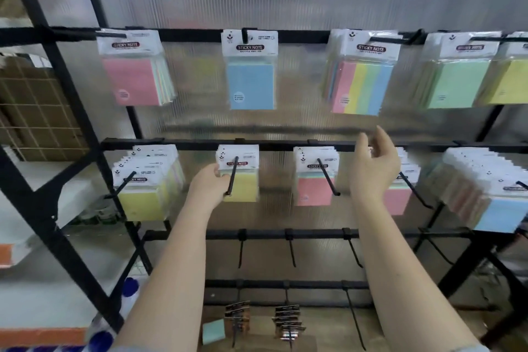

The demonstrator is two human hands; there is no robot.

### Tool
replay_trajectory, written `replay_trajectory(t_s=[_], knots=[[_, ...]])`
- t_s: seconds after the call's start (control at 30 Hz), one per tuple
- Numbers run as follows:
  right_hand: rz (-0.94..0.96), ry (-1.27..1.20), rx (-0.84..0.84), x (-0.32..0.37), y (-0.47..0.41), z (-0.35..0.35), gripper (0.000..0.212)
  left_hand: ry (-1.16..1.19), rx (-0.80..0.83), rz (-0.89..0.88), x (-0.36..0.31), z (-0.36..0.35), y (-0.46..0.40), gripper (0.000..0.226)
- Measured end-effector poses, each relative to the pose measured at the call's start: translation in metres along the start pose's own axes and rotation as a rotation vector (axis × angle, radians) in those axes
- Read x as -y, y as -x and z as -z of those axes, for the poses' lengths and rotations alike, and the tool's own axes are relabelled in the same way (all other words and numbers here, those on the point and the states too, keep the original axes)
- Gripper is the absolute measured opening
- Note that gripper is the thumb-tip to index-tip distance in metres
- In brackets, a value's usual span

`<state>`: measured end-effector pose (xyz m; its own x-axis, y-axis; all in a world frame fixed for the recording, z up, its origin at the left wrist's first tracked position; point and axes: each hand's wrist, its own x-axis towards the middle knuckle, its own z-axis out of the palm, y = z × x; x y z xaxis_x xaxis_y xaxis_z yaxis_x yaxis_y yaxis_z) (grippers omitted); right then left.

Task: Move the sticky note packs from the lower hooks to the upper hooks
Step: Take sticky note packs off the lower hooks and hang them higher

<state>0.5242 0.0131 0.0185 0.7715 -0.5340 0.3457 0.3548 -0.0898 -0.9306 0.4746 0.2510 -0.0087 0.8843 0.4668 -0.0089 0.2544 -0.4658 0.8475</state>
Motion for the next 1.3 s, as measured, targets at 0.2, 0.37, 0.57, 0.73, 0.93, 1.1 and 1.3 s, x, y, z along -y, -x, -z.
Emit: replay_trajectory(t_s=[0.2, 0.37, 0.57, 0.73, 0.93, 1.1, 1.3], knots=[[-0.219, 0.267, 0.227, -0.037, 0.018, 0.003, 0.036, 0.025, 0.054, -0.052, -0.002, 0.0, 0.002, 0.051], [-0.302, 0.314, 0.379, -0.05, 0.028, 0.001, 0.036, 0.089, 0.055, -0.024, 0.001, 0.0, -0.001, 0.051], [-0.368, 0.261, 0.271, -0.057, 0.034, 0.001, 0.038, 0.082, 0.044, -0.028, 0.002, -0.004, 0.004, 0.052], [-0.352, 0.251, 0.276, -0.054, 0.033, 0.002, 0.024, 0.084, -0.018, -0.004, 0.005, -0.006, 0.003, 0.046], [-0.253, 0.248, 0.379, -0.046, 0.034, 0.007, 0.032, 0.123, -0.011, -0.013, 0.008, -0.012, 0.001, 0.018], [-0.22, 0.266, 0.357, -0.038, 0.035, 0.016, 0.024, 0.065, -0.069, -0.005, 0.01, -0.015, 0.001, 0.031], [-0.177, 0.352, 0.379, -0.019, 0.033, 0.036, 0.034, 0.115, -0.067, 0.012, 0.008, -0.017, 0.004, 0.036]])
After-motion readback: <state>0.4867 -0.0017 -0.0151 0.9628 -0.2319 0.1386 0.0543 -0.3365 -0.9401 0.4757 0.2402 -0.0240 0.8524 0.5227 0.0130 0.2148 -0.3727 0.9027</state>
